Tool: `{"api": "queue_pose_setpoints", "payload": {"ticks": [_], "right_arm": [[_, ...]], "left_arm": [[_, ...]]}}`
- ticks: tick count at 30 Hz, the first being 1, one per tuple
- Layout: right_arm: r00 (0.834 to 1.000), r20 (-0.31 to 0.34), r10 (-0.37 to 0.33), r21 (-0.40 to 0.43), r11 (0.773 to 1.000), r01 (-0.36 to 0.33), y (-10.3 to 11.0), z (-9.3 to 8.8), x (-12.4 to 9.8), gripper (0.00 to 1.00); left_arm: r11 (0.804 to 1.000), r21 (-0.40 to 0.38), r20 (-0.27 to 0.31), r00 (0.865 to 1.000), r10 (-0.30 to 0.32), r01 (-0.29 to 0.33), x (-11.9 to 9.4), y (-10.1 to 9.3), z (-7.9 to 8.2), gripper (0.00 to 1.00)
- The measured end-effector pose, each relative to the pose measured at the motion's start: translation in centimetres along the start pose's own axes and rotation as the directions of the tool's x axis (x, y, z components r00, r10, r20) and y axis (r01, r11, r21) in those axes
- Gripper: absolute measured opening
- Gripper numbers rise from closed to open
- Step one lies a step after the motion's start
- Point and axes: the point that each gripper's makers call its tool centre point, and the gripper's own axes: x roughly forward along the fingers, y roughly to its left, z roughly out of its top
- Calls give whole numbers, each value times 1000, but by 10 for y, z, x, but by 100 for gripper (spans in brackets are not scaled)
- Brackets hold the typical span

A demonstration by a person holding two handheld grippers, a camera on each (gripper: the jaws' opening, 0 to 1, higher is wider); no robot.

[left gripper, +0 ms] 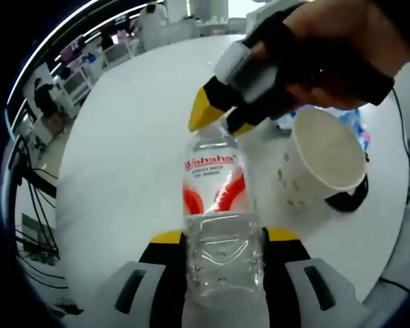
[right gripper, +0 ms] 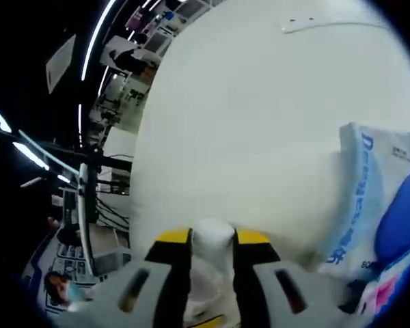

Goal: Arrange the tabletop items into an orderly group along one side of the table until the central work area is clear of visible clutter.

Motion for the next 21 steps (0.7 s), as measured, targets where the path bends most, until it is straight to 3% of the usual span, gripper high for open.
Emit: {"api": "queue_pose_setpoints", "payload": {"ticks": [6,10,14,16,21], "right_arm": [[996,83,30,-73,997,-24,16,7,-11,19],[980,174,100,-112,990,-81,42,22,-27,18],[943,265,199,-189,970,-152,77,40,-52,18],[915,324,242,-253,954,-163,92,49,-66,17],[864,374,335,-394,901,-179,121,56,-98,17]], "left_arm": [[1000,-3,20,1000,19,-19,-6,0,0,37],[998,-16,99,993,57,-56,-21,10,18,37],[996,-8,178,980,86,-86,-39,23,42,37],[996,-20,215,972,91,-89,-47,24,54,37],[993,-30,308,944,116,-112,-64,23,75,37]]}}
